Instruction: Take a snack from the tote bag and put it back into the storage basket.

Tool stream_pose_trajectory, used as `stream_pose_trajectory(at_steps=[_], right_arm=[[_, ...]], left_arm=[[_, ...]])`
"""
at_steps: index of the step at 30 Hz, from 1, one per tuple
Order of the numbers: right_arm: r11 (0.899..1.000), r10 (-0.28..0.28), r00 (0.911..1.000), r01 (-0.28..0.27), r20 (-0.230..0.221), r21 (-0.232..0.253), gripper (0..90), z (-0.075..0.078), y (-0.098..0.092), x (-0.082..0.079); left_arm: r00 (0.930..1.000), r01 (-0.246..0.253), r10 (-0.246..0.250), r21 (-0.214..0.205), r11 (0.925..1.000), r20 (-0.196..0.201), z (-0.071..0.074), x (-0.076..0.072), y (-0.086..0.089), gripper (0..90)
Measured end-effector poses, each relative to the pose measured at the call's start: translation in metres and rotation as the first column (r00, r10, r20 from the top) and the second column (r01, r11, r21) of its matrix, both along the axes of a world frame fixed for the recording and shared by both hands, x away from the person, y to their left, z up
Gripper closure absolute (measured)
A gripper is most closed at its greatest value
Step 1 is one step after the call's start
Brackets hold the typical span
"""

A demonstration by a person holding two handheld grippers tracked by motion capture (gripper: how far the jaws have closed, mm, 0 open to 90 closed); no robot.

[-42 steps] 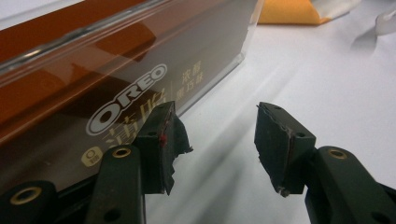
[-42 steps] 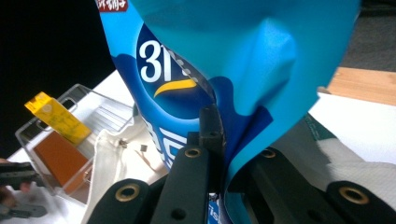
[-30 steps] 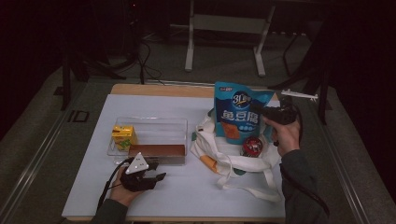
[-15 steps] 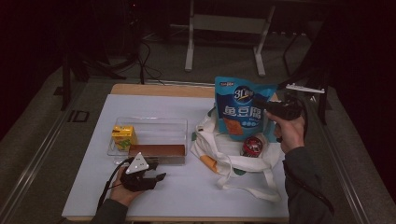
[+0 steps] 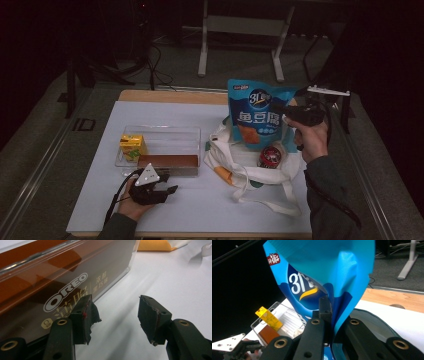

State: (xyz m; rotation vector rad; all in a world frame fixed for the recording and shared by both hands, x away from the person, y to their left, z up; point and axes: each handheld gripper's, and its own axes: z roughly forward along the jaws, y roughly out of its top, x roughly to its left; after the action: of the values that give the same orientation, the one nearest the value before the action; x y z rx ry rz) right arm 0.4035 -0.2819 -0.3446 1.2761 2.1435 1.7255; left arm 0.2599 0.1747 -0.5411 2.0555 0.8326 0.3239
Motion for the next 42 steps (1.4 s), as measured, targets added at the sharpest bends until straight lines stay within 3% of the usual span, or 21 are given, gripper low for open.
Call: stream_pose_trajectory(at_steps=[17,42], right_arm=[[0.999,0.047,0.9989,-0.047,0.002,-0.011,89.8,0.013,0.015,-0.004],[0.994,0.107,0.9942,-0.107,0.013,0.024,89.7,0.026,0.031,-0.009]], left_arm=[[1.0000,0.002,-0.002,-0.003,1.0000,-0.007,0.000,0.000,0.000,46.1],[0.9999,0.007,-0.007,-0.004,1.0000,-0.010,0.000,0.001,0.000,46.6]])
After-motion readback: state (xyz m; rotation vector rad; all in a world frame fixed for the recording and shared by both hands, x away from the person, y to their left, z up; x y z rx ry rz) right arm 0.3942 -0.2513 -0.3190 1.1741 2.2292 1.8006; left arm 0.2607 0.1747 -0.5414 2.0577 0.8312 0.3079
